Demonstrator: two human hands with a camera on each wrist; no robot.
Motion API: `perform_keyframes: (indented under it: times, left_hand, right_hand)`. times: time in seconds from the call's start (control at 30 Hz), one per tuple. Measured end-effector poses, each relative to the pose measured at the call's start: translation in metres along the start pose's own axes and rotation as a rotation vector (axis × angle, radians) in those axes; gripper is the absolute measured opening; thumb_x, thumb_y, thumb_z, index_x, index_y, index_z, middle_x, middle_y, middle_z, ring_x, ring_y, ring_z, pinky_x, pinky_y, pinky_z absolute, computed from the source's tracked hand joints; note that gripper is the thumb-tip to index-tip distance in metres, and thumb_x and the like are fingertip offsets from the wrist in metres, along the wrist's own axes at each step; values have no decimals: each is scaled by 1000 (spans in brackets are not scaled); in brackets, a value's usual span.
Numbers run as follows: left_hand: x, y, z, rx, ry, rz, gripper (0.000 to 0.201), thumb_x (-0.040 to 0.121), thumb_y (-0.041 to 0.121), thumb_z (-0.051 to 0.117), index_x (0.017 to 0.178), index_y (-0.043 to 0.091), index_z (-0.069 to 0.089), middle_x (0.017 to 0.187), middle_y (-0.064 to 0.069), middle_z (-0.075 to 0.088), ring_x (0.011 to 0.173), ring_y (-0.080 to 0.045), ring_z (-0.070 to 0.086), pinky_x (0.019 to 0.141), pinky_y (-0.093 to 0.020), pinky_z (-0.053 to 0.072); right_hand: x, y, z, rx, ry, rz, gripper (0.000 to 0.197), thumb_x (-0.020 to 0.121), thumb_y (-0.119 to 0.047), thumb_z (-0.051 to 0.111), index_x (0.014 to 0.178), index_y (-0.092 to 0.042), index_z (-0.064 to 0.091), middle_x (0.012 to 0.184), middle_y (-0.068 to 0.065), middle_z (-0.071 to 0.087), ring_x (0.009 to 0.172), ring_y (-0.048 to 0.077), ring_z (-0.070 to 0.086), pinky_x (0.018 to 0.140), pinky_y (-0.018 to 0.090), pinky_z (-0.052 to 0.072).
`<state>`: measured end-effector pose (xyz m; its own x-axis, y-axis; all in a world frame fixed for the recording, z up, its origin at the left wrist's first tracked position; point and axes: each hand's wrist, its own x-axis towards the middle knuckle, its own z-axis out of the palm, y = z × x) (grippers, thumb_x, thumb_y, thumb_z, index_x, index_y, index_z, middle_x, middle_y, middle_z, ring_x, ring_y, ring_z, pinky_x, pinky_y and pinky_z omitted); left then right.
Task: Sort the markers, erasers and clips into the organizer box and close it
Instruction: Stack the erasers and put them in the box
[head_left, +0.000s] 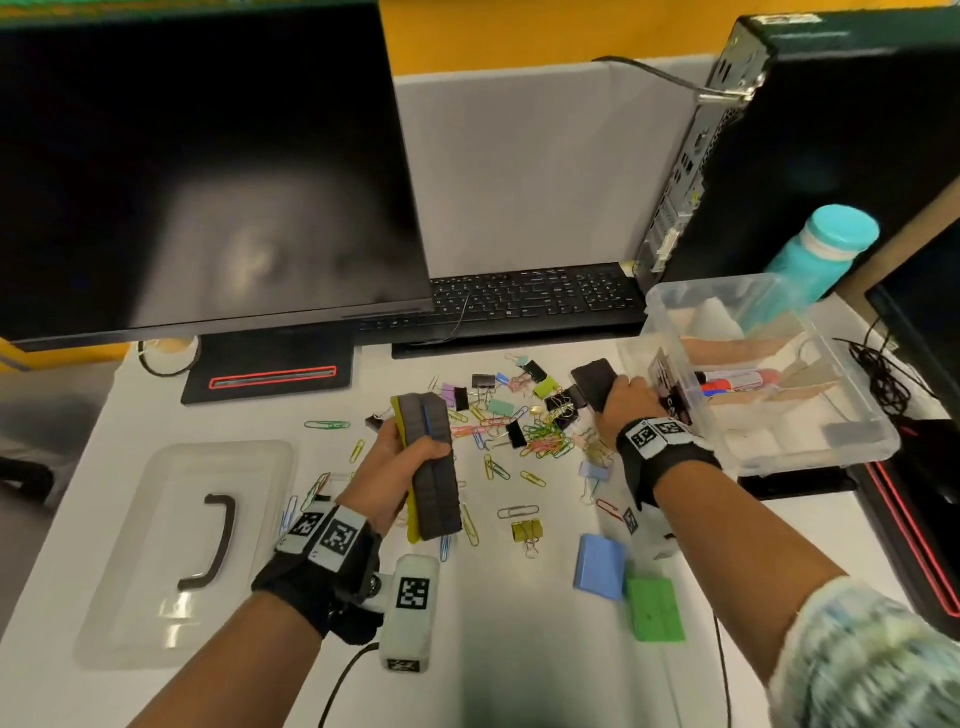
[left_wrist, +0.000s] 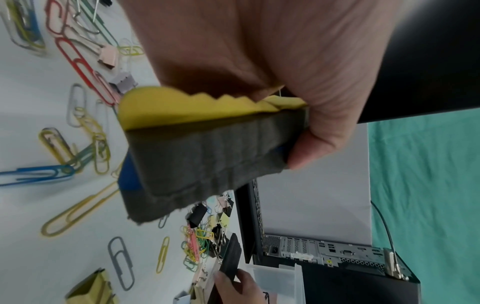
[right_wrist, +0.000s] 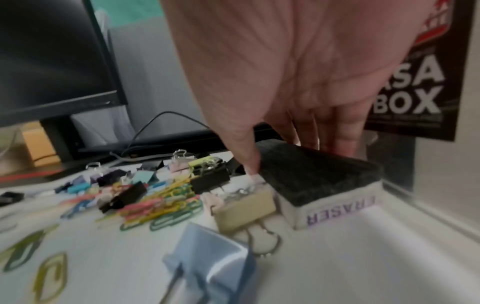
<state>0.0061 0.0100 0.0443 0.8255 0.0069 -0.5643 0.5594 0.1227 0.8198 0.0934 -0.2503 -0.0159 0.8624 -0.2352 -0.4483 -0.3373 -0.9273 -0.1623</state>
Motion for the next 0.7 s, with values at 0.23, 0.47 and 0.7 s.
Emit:
perform_keyframes:
  times: [0.23, 0.47, 0.7]
  left_hand:
    - [0, 9, 0, -47, -29, 10, 38, 88, 9, 59, 122, 17, 45, 100, -6, 66, 87, -18, 65, 72, -30, 53]
    - [7, 24, 18, -115, -112, 59, 46, 86, 14, 63, 128, 11, 46, 120, -15, 63, 102, -24, 64, 88, -38, 53]
    - [17, 25, 21, -138, -35, 172, 59, 74, 15, 77, 124, 14, 46, 112, -17, 67, 97, -30, 69, 86, -49, 56]
  right_hand:
    - [-50, -9, -25, 286, 277, -71, 58, 86, -34, 61, 132, -7, 37, 129, 16, 44, 118, 32, 46, 95, 43, 43]
    - [-108, -54, -35, 1047, -243, -374, 37, 96, -11, 42, 132, -21, 42, 96, -3, 57, 82, 5, 56, 68, 19, 44]
    - [-132, -82, -4, 1058, -283, -601, 45, 101, -15, 37, 145, -25, 32, 136, -4, 51, 120, 6, 51, 98, 19, 44]
